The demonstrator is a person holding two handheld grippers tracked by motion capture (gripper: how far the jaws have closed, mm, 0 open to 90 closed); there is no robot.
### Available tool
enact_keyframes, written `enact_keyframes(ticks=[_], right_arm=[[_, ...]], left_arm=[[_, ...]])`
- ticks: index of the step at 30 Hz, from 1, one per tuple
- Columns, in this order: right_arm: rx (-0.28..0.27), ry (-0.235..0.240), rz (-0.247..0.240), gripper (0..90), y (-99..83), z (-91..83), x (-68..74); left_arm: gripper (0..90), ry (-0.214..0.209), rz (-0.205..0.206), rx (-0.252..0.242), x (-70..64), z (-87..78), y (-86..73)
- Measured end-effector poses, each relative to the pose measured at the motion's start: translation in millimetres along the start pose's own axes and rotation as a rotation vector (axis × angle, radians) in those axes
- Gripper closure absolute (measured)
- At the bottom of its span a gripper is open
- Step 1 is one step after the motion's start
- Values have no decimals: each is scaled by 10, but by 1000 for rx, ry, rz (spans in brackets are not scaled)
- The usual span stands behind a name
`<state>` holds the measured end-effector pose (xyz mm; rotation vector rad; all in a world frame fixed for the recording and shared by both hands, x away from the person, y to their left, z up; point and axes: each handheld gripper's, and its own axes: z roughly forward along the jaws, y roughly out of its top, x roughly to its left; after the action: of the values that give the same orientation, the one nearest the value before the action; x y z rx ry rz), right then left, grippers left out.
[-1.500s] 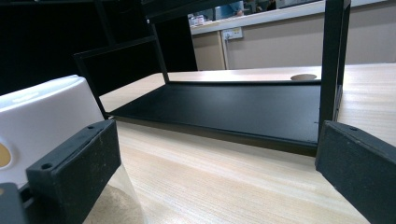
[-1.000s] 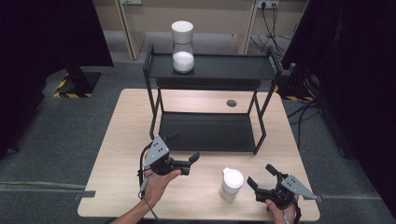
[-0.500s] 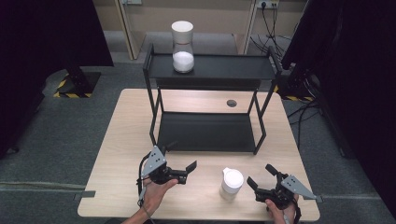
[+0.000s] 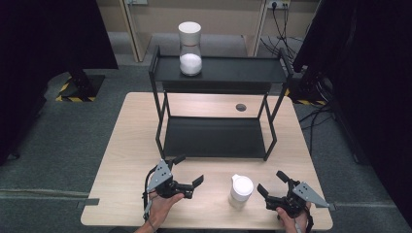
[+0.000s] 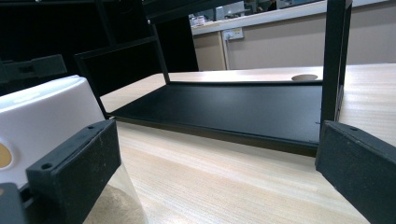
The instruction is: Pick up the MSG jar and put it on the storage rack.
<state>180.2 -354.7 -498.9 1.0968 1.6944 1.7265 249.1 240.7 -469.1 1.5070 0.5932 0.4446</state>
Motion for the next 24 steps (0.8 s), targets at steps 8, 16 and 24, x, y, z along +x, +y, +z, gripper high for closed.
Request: enact_keyframes(ticks=[8, 16, 24], right_arm=[[0, 1, 0, 4, -1, -1, 1], [-2, 4, 4, 4, -6, -1, -4], [1, 6, 5, 4, -8, 8, -1]], left_arm=[[8, 1, -1, 16, -8, -27, -129], [8, 5, 11, 13, -25, -68, -201], [8, 13, 9, 6, -36, -101, -242]])
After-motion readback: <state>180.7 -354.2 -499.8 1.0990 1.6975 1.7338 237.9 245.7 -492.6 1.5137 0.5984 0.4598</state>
